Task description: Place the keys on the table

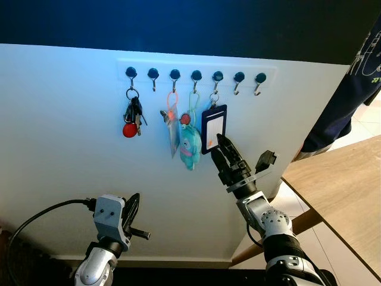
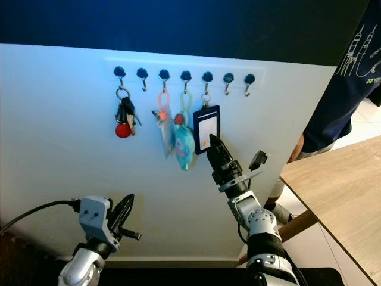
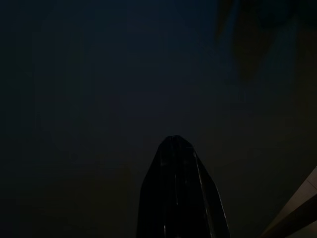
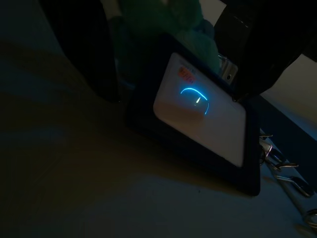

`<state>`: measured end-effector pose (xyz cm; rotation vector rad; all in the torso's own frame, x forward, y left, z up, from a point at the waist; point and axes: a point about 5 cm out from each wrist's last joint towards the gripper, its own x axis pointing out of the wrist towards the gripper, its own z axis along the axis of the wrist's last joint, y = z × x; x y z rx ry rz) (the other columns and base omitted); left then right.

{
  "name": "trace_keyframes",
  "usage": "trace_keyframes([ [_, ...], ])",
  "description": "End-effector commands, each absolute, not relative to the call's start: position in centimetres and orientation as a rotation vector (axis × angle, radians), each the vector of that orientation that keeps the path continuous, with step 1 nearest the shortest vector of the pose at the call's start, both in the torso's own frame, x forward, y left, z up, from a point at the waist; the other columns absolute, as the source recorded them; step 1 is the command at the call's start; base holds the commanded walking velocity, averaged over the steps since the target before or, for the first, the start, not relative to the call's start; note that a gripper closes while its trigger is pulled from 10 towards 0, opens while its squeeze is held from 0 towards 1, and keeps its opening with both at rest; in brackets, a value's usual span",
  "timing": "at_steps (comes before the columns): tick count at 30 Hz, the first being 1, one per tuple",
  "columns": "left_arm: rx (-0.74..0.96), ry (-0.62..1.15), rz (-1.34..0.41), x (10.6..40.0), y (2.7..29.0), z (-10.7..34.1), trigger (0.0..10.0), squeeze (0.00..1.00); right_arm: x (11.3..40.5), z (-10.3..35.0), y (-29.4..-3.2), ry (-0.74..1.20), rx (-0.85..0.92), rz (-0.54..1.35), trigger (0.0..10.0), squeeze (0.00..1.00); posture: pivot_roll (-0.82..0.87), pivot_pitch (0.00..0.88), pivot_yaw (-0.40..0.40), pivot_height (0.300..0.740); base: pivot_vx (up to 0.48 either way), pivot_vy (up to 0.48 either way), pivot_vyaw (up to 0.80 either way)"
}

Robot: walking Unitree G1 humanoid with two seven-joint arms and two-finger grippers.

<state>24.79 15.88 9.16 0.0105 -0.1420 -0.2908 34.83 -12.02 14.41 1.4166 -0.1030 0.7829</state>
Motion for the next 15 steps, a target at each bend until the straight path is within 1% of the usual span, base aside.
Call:
trace_keyframes([
  [1,0.014,-0.131,-0.289,24.64,15.77,9.08,10.0,0.00,34.87,14.59,-12.12,-0.121,1.447,0.791,3.6,0.00,0.14,0.066,-0.085,0.740,0.000,0.000,0.00],
  [2,0.014,-0.131,-0.289,24.64,15.77,9.08,10.0,0.00,34.87,14.59,-12.12,-0.121,1.447,0.791,3.6,0.00,0.14,0.066,-0.085,0.740,0.000,0.000,0.00],
  [3,0.014,-0.130,-0.289,24.63,15.75,9.09,10.0,0.00,34.87,14.62,-12.15,-0.123,1.450,0.793,0.5,0.00,0.14,0.067,-0.085,0.740,0.000,0.000,0.00],
  [4,0.014,-0.130,-0.289,24.63,15.75,9.09,10.0,0.00,34.87,14.62,-12.15,-0.123,1.450,0.793,0.5,0.00,0.14,0.067,-0.085,0.740,0.000,0.000,0.00],
  [5,0.015,-0.130,-0.289,24.63,15.75,9.09,10.0,0.00,34.86,14.62,-12.18,-0.124,1.451,0.794,0.0,0.00,0.14,0.066,-0.085,0.740,0.000,0.000,0.00],
  [6,0.015,-0.130,-0.289,24.64,15.73,9.08,10.0,0.00,34.88,14.55,-12.25,-0.122,1.441,0.785,6.4,0.00,0.14,0.068,-0.085,0.740,0.000,0.000,0.00],
  [7,0.016,-0.129,-0.289,24.65,15.72,9.08,10.0,0.00,34.90,14.50,-12.30,-0.121,1.433,0.779,6.4,0.00,0.14,0.068,-0.085,0.740,0.000,0.000,0.00],
  [8,0.016,-0.129,-0.289,24.66,15.70,9.07,10.0,0.00,34.90,14.49,-12.32,-0.122,1.432,0.776,10.0,0.00,0.14,0.068,-0.085,0.740,0.000,0.000,0.00],
  [15,0.019,-0.130,-0.289,24.66,15.66,9.06,10.0,0.00,34.89,14.73,-12.51,-0.145,1.459,0.785,10.0,0.00,0.14,0.068,-0.084,0.740,0.000,0.000,0.00],
])
